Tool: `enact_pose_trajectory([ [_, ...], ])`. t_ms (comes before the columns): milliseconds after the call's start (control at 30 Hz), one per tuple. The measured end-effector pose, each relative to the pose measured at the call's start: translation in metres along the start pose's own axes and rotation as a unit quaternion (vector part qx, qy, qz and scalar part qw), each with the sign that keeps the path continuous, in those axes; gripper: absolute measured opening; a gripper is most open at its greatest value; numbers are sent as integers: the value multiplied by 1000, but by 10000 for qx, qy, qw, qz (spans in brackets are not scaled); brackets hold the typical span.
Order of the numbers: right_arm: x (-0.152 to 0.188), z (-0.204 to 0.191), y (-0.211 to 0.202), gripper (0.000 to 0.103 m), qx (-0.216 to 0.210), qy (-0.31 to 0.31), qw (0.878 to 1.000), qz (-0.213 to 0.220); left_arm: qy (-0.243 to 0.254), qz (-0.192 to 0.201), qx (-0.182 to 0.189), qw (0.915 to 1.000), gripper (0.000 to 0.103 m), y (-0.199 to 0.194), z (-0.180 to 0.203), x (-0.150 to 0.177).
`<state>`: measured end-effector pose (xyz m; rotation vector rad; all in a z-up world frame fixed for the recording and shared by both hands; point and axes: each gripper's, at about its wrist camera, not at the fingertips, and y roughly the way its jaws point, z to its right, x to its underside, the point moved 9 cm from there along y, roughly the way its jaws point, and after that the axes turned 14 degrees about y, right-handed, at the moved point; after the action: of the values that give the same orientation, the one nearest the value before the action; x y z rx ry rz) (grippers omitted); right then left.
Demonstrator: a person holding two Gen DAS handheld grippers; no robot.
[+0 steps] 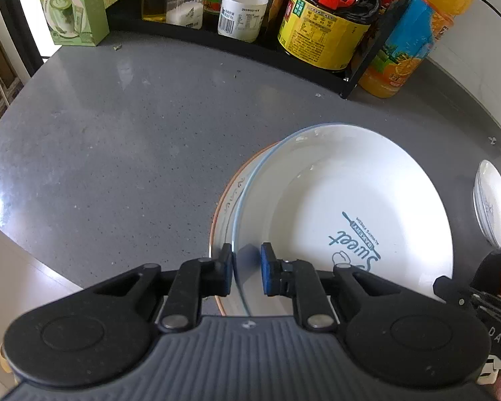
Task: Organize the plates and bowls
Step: 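Lower the 'Sweet' plate onto the orange-rimmed plate and open both grippers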
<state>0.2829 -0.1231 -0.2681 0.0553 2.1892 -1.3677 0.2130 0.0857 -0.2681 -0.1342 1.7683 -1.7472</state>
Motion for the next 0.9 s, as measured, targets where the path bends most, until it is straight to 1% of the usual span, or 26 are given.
enact_pose_trajectory([
  [100, -1, 2, 0, 9, -63, 129, 9999, 6, -47, -34, 73, 10000, 15, 1, -2, -1],
  [233, -2, 3, 0, 8, -119, 224, 9997, -4, 14, -109, 75, 9999, 15, 2, -2, 0],
  [567, -3, 6, -11, 7, -81, 358, 9993, 105, 257, -178, 41, 9995, 17, 16, 8, 6],
  [767, -2, 7, -15, 7, -55, 373, 9992, 142, 681, -209, -164, 9973, 25, 22, 17, 7],
  [867, -3, 7, -15, 7, -45, 375, 9992, 158, 759, -188, -192, 9968, 28, 20, 18, 5],
  [900, -3, 7, -14, 7, -39, 366, 9992, 166, 766, -158, -236, 9967, 33, 17, 16, 3],
])
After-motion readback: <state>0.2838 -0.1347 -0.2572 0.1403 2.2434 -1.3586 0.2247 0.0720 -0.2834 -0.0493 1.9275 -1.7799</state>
